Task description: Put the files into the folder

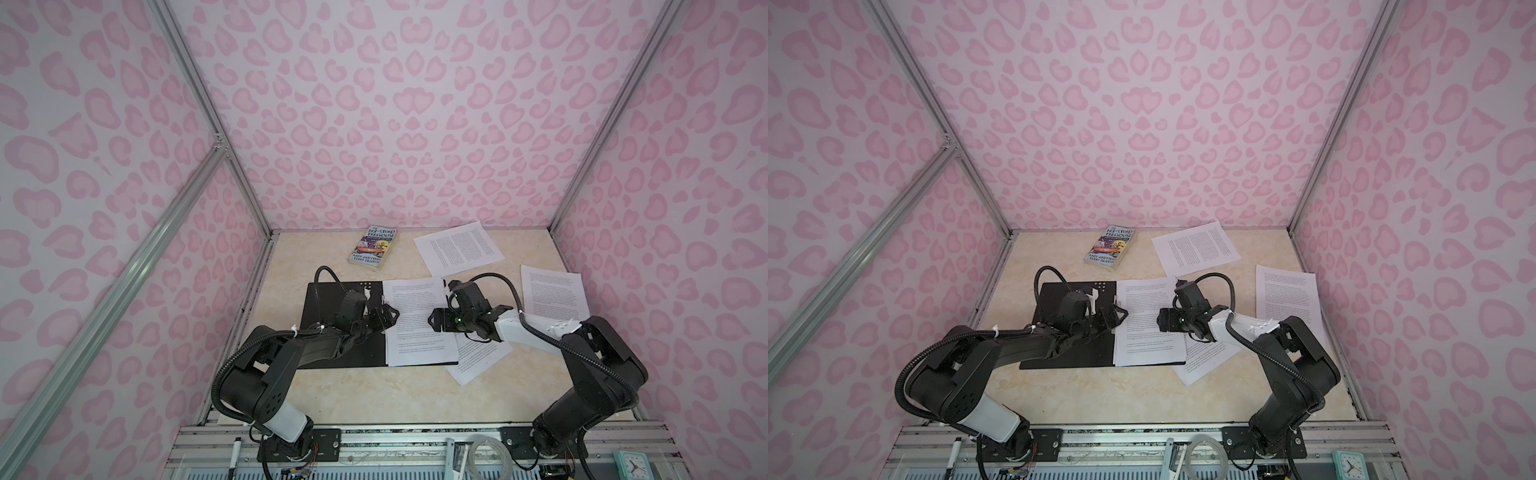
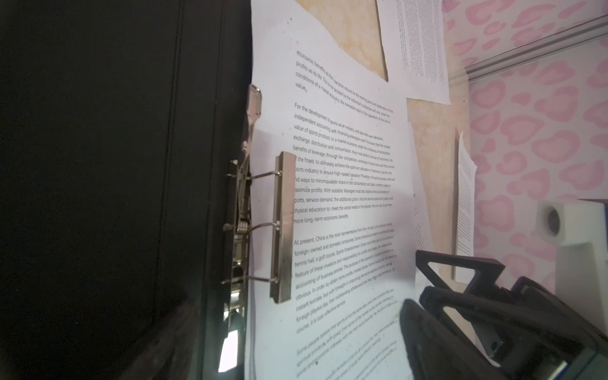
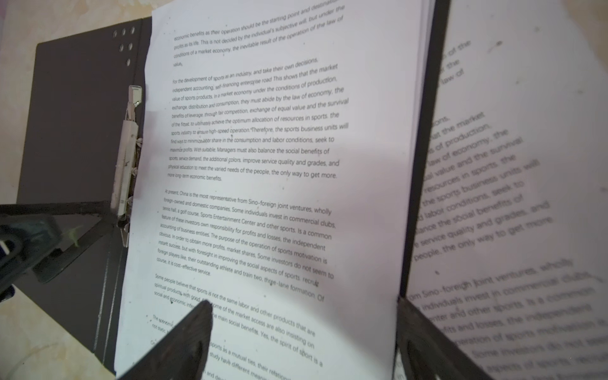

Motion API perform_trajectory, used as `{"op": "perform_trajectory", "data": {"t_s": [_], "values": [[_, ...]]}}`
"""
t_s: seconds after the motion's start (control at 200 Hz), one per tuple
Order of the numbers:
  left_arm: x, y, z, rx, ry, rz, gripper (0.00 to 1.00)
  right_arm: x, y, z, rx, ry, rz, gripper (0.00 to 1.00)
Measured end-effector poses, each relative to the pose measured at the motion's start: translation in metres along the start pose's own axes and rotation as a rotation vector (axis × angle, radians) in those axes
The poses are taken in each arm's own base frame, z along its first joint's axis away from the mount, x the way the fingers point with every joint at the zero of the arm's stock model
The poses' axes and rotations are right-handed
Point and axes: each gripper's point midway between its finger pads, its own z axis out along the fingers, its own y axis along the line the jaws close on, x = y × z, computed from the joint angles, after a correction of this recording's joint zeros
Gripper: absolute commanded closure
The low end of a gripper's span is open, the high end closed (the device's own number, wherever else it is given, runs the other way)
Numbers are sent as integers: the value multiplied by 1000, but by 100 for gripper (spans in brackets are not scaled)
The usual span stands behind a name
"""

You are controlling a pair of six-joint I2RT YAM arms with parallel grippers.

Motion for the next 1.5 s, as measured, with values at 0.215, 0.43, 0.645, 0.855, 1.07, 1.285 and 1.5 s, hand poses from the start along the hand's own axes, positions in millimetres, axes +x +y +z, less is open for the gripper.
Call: {"op": "perform_trajectory", "data": {"t_s": [0.215, 0.43, 0.645, 0.855, 1.07, 1.285, 1.5], "values": [[0, -1, 1, 0, 1, 1, 3, 4, -3, 3, 9, 16, -2, 14], [-1, -1, 2, 3, 0, 2, 3, 7, -4, 4, 10, 24, 5, 14], [-1, -2, 4, 7, 4, 3, 3, 12, -3, 5, -9, 33, 26, 14], [-2, -3, 6, 11, 5, 4, 3, 16, 0, 2, -28, 38, 32, 14], [-1, -2, 7, 9, 8, 3, 3, 16, 5, 3, -57, 38, 43, 14], [-2, -3, 6, 10, 4, 4, 3, 12, 1, 1, -47, 26, 47, 14], [-5, 3, 1, -14, -2, -8, 3, 1, -15, -7, -3, -15, 57, 13]]}}
